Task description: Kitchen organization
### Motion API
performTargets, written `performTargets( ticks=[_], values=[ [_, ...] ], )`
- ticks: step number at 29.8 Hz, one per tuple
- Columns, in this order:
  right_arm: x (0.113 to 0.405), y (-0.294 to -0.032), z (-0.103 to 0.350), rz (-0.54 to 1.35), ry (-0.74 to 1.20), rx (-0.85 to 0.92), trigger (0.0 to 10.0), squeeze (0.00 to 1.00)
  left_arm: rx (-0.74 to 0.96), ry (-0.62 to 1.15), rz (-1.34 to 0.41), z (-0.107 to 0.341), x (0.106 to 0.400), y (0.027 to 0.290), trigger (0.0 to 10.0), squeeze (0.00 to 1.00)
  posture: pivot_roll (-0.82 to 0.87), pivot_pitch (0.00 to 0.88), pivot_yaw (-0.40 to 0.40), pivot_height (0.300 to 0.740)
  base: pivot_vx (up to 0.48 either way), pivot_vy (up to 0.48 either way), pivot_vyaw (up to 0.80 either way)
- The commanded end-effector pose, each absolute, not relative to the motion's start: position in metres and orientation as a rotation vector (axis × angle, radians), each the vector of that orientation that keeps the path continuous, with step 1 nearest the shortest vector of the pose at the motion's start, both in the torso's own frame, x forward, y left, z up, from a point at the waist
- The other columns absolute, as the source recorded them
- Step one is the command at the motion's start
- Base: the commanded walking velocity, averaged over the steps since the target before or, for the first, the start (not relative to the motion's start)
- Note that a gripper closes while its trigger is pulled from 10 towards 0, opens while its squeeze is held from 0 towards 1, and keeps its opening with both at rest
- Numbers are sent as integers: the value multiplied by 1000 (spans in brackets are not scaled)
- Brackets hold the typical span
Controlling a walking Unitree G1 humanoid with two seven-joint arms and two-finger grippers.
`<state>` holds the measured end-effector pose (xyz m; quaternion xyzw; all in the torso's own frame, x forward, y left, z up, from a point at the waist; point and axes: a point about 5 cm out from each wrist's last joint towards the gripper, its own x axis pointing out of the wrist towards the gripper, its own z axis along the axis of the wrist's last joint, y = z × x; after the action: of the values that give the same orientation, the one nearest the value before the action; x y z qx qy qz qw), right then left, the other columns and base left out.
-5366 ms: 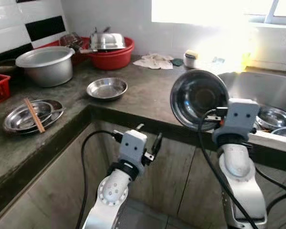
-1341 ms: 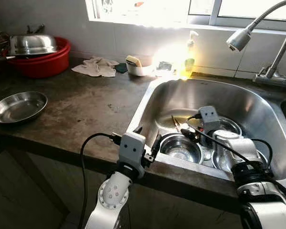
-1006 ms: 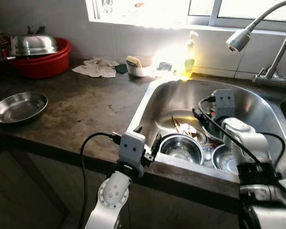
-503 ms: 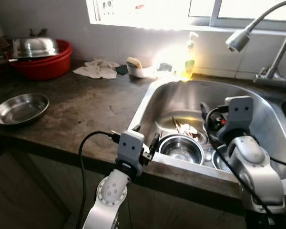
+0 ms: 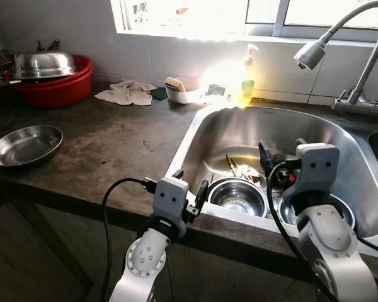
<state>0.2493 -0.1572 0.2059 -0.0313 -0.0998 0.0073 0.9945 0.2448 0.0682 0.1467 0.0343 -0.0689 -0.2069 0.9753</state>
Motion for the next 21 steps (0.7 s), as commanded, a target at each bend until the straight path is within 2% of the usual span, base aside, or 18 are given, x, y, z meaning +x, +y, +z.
performTargets(
  ticks=[1,12,21],
  values=[
    [245,-155,213,11,-243,-62,10000,0,64,-151,-421,151,243,68,10000,0,99,0,-10,740,0,0,0],
    [251,-150,210,30,-244,-88,10000,0,71,-148,-423,151,244,68,10000,0,101,0,-10,740,0,0,45],
    [253,-148,206,32,-233,-58,10000,0,77,-139,-436,148,244,67,10000,0,99,0,-4,740,0,392,0]
  ],
)
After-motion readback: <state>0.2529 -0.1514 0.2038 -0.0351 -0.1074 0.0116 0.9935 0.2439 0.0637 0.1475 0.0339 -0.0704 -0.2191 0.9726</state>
